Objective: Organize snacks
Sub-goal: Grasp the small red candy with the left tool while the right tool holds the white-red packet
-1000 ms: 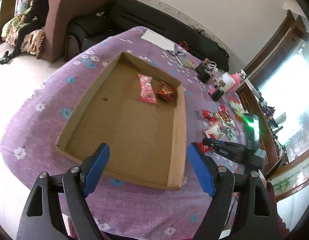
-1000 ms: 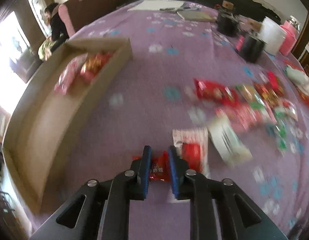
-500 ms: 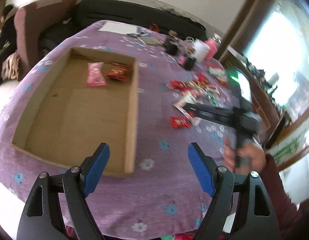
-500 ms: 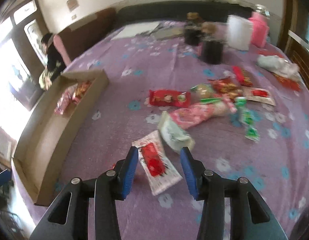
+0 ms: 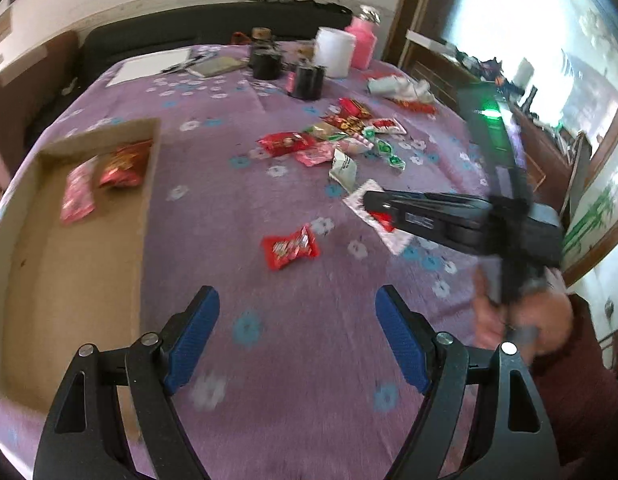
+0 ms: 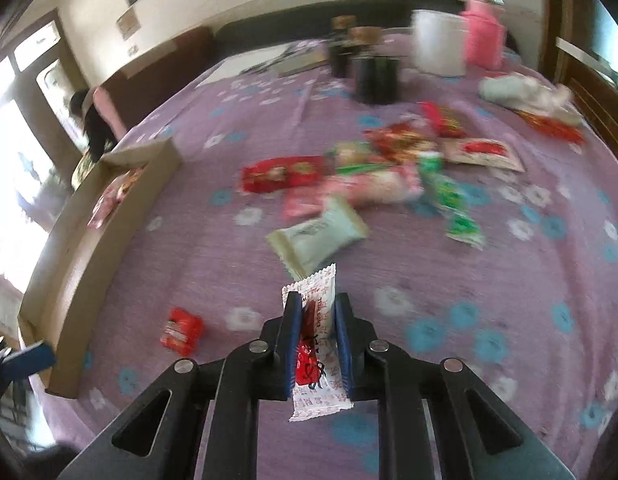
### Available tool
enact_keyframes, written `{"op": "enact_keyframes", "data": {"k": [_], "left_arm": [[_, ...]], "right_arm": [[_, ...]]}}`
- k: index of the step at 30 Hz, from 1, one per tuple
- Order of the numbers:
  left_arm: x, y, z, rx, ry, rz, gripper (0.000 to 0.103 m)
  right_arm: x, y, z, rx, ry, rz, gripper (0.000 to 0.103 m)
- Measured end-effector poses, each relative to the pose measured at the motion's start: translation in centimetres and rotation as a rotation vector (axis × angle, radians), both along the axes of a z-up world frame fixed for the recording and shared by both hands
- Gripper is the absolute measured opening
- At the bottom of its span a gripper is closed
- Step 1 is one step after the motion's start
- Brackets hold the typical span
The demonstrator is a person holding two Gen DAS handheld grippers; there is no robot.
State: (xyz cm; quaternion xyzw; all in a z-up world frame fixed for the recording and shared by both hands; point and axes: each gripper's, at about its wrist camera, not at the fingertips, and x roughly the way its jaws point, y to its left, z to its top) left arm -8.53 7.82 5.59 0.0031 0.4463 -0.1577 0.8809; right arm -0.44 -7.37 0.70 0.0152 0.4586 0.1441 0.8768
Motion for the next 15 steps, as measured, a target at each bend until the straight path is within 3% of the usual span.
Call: {"op": "enact_keyframes", "data": {"k": [1, 5, 8, 9, 11, 15], "left_arm": [[0.8, -0.5, -0.4, 0.018, -0.004, -0.009, 0.080], [3.6, -2.3, -2.1, 0.056, 0.019, -0.067, 0.055], [4.9, -2.8, -3.3, 0.068, 0.045, -0.071, 0.046], [5.2, -3.0, -3.7, 0.074, 0.055, -0.068, 0.035], [5.5, -3.1, -3.9, 0.095, 0.040, -0.052, 0.023], [5.1, -2.6, -3.8, 0.070, 0.045, -0.029, 0.018]], "right_arm": [[0.0, -1.0, -0.1, 0.020, -0.008, -0.017, 0.017], [0.6, -3.7, -0.7, 0.152, 0.004, -0.033, 0.018], [0.8, -3.8, -0.8, 0.163, -0.001, -0.031, 0.018], [0.7, -3.6, -0.8, 0.154, -0.007, -0.029, 0.018], [0.6, -3.5, -0.8, 0.148, -0.012, -0.026, 0.018], [0.6, -3.5, -0.8, 0.146, -0.015, -0.024, 0.017]]}}
